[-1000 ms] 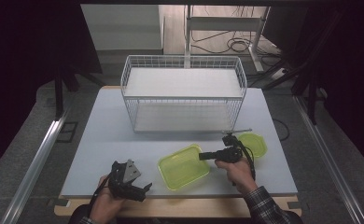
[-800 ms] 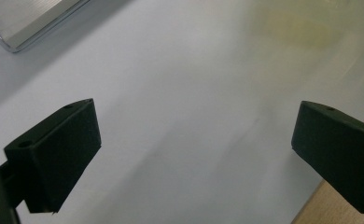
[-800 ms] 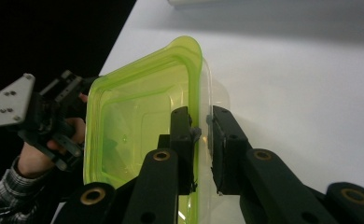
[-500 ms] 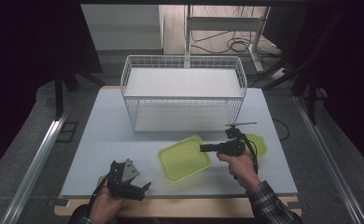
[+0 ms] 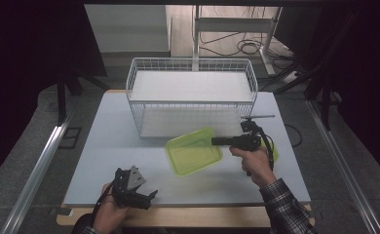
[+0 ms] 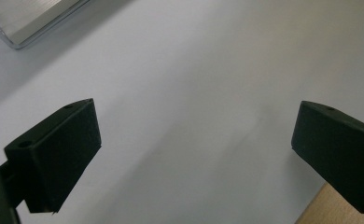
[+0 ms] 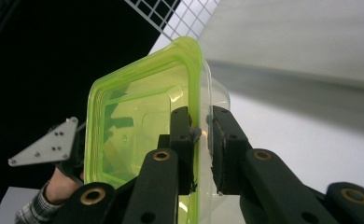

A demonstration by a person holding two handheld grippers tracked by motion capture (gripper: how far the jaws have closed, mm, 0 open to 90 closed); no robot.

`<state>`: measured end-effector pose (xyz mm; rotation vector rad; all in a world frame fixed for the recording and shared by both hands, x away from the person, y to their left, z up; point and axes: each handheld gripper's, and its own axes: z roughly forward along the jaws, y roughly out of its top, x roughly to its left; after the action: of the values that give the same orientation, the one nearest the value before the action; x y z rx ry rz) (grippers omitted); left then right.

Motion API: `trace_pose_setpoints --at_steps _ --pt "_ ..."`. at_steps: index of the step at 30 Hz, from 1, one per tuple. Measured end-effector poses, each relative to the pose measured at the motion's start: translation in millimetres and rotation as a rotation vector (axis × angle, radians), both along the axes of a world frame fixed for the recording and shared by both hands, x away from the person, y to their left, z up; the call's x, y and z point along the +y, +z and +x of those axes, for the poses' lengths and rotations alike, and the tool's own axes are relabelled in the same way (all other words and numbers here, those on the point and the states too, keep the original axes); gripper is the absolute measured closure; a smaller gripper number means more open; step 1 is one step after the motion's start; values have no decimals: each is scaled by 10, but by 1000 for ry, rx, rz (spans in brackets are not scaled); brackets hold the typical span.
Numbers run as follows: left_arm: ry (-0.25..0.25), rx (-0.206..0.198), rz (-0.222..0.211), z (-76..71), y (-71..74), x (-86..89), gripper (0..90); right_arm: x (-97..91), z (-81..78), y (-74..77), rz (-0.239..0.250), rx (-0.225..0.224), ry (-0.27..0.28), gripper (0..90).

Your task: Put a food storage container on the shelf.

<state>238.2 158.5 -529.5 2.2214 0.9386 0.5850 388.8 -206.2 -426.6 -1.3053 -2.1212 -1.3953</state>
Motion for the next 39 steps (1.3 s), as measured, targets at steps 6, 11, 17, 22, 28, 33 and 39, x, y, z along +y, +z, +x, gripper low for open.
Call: trace_pose_setpoints --at_steps 6,11,17,22,28,33,39 --pt "1 1 0 0 -1 -1 11 2 67 129 15 -13 -9 797" --pt "0 1 -1 0 -1 0 11 20 122 293 24 -37 -18 797" --pt "-8 0 -2 -2 -4 -16 11 42 188 433 33 -51 -27 797" --pt "-15 -6 -10 -5 3 -19 11 56 233 519 40 -54 -36 797" --pt "-21 7 -24 0 9 -10 15 49 287 654 51 -70 -53 797" --pt "-19 8 -23 1 2 -19 16 51 343 765 56 -85 -66 797" --pt "-16 5 -35 -1 10 -12 17 54 428 872 57 -100 -91 797"
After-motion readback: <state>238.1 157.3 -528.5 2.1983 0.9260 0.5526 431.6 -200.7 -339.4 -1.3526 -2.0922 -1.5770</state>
